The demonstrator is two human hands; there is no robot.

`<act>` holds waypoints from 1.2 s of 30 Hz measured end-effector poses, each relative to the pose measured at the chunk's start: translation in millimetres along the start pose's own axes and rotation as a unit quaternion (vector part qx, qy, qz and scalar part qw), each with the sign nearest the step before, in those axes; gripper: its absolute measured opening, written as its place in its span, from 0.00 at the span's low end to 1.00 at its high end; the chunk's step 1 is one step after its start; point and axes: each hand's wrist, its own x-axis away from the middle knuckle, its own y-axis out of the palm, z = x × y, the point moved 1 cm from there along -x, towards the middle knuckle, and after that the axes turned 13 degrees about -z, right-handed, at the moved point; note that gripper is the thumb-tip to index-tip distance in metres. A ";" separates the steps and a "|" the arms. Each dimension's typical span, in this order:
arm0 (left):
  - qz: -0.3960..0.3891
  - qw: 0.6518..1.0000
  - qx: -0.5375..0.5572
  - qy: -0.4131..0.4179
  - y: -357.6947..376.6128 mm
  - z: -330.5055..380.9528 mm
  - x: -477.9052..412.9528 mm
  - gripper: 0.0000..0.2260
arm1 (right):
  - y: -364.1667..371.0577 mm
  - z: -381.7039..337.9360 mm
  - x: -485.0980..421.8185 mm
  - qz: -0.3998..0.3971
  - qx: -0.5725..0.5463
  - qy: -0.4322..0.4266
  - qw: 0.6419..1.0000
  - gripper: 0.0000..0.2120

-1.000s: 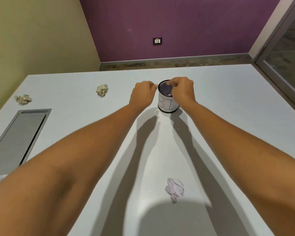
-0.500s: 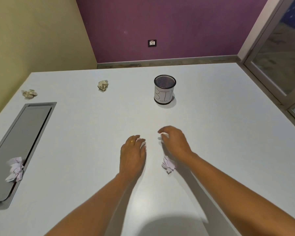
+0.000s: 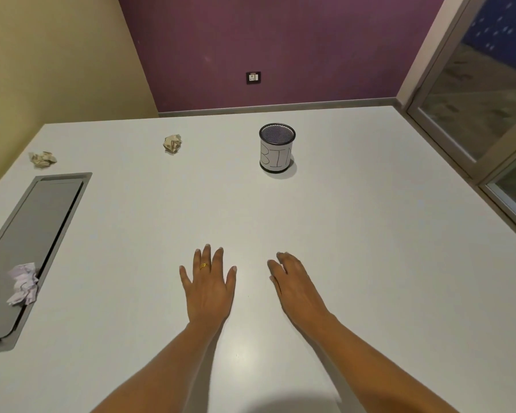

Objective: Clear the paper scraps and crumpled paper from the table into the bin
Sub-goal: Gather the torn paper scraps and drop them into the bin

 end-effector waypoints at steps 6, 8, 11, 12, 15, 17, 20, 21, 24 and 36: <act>0.001 1.000 -0.002 0.003 0.4 1.1 -0.8 0.22 | -11.1 -11.7 -0.1 0.059 -0.208 0.052 0.975 0.10; 0.003 1.000 -0.003 0.005 -0.3 1.3 -0.7 0.22 | -14.3 -16.9 -4.1 0.083 -0.179 0.058 0.979 0.12; 0.001 1.000 -0.002 0.007 -1.6 1.4 -0.7 0.22 | -14.8 -24.9 -5.6 0.087 -0.349 0.092 0.929 0.12; 0.001 1.000 -0.004 0.007 -2.0 1.1 -0.9 0.22 | -14.8 -27.6 -6.8 0.089 -0.400 0.100 0.907 0.12; 0.003 1.000 -0.011 0.007 -2.6 1.3 -0.9 0.22 | -15.7 -37.0 -11.2 0.071 -0.450 0.113 0.883 0.11; 0.007 1.000 -0.010 0.006 -2.4 1.2 -1.1 0.22 | -17.5 -42.6 -13.1 0.072 -0.409 0.090 0.905 0.11; 0.010 1.000 -0.001 0.002 -1.5 1.1 -2.8 0.21 | -20.9 -46.4 -19.1 0.082 -0.324 0.039 0.942 0.10; 0.011 1.000 0.007 0.000 -1.9 1.0 -4.3 0.21 | -23.5 -47.6 -21.7 0.082 -0.329 0.035 0.940 0.11; 0.019 1.000 0.022 -0.004 -6.0 0.8 -13.2 0.18 | -32.8 -50.8 -31.5 0.090 -0.359 0.047 0.928 0.21; 0.035 0.999 -0.011 0.013 -30.4 -12.4 -77.1 0.18 | -57.9 -57.0 -73.5 0.156 -0.214 0.043 0.963 0.29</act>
